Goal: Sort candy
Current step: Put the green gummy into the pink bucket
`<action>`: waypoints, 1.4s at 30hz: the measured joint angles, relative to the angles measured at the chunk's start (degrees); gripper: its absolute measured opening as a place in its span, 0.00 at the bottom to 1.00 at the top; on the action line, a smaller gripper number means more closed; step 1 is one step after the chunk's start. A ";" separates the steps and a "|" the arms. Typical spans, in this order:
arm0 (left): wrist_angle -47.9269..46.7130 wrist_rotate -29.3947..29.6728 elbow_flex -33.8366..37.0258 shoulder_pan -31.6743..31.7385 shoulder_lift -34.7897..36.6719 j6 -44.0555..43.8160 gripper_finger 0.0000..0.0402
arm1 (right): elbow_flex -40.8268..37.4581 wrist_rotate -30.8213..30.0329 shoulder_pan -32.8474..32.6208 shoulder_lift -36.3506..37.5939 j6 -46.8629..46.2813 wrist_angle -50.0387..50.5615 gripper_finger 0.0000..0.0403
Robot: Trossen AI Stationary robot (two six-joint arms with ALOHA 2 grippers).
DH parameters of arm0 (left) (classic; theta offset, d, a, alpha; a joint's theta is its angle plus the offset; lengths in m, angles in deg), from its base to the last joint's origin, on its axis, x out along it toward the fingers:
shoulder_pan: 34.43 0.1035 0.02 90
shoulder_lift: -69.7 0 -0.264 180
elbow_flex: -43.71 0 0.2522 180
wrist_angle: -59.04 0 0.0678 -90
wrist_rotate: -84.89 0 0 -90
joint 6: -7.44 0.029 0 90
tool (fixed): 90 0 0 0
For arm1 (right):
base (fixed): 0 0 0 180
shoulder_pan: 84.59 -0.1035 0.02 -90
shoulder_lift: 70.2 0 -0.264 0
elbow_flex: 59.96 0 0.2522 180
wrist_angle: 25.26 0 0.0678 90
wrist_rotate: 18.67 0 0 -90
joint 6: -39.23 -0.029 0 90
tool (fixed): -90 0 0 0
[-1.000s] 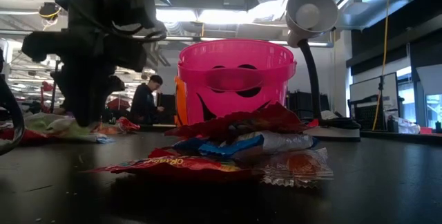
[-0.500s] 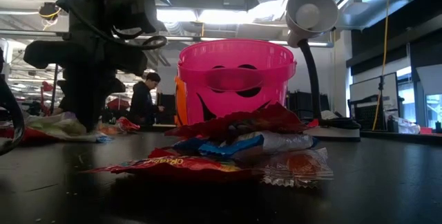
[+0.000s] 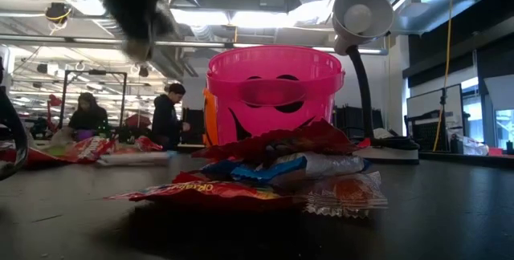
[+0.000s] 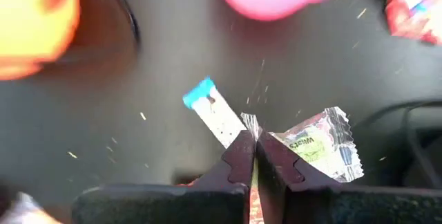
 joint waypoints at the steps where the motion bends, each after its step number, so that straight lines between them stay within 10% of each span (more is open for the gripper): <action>1: -0.87 0.64 -1.51 -0.53 0.41 0.00 0.00 | 0.00 0.01 0.00 0.00 0.00 -0.01 0.33; 23: -0.80 14.65 -14.68 -27.52 2.14 -11.17 0.00 | 0.00 -0.71 0.07 0.00 -0.20 -0.09 0.33; 31: 9.29 16.51 -14.56 -21.00 1.90 0.91 0.00 | 0.00 -1.34 0.07 0.00 -0.04 -1.08 0.33; 42: 27.87 -5.19 -13.56 -0.91 -9.05 17.08 0.00 | 0.00 -0.53 0.04 0.00 0.00 -0.95 0.33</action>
